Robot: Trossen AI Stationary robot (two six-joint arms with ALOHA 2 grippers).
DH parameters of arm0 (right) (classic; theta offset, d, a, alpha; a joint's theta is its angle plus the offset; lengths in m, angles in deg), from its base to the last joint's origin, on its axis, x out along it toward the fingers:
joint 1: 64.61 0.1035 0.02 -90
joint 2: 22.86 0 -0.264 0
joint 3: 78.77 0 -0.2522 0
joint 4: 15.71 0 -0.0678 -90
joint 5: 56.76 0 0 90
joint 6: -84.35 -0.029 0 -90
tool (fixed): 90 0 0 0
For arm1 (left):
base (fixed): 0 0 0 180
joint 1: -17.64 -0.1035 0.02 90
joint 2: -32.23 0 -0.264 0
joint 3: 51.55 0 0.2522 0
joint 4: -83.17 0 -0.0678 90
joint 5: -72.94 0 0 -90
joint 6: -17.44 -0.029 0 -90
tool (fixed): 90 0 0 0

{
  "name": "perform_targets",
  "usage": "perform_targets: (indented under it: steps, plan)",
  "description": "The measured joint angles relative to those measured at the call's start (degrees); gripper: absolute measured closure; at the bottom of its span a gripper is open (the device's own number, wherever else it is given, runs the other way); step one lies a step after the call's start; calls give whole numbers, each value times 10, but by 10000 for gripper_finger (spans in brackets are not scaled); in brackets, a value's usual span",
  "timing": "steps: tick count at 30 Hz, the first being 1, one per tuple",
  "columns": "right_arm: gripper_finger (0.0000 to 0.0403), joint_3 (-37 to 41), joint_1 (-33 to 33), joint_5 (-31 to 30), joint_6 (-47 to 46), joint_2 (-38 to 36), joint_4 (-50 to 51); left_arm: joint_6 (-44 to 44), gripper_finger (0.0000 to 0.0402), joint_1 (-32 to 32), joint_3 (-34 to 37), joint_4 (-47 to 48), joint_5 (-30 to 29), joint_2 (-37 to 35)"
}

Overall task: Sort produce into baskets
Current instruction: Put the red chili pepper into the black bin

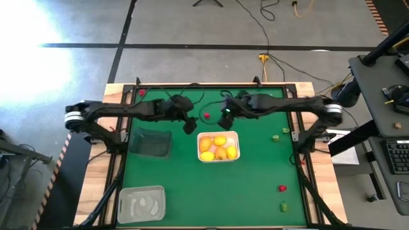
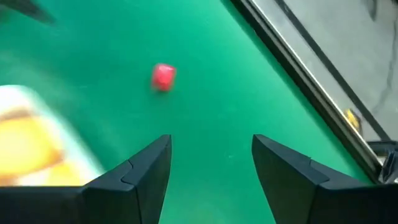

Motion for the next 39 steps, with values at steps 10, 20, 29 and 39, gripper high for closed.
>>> perform_targets:
  steps: [10,20,29,39]
  plan:
    - [188,145,103,-5,-31,-176,-5,-325,142,-78,-163,117,193,172]
    - [200,291,116,-15,-63,-248,-64,-464,176,-116,-456,435,184,389]
    - [200,293,116,-48,-52,-255,-70,-485,187,-133,-573,492,181,484]
    - [200,293,116,-50,-39,-254,-69,-535,187,-102,-586,500,190,486]
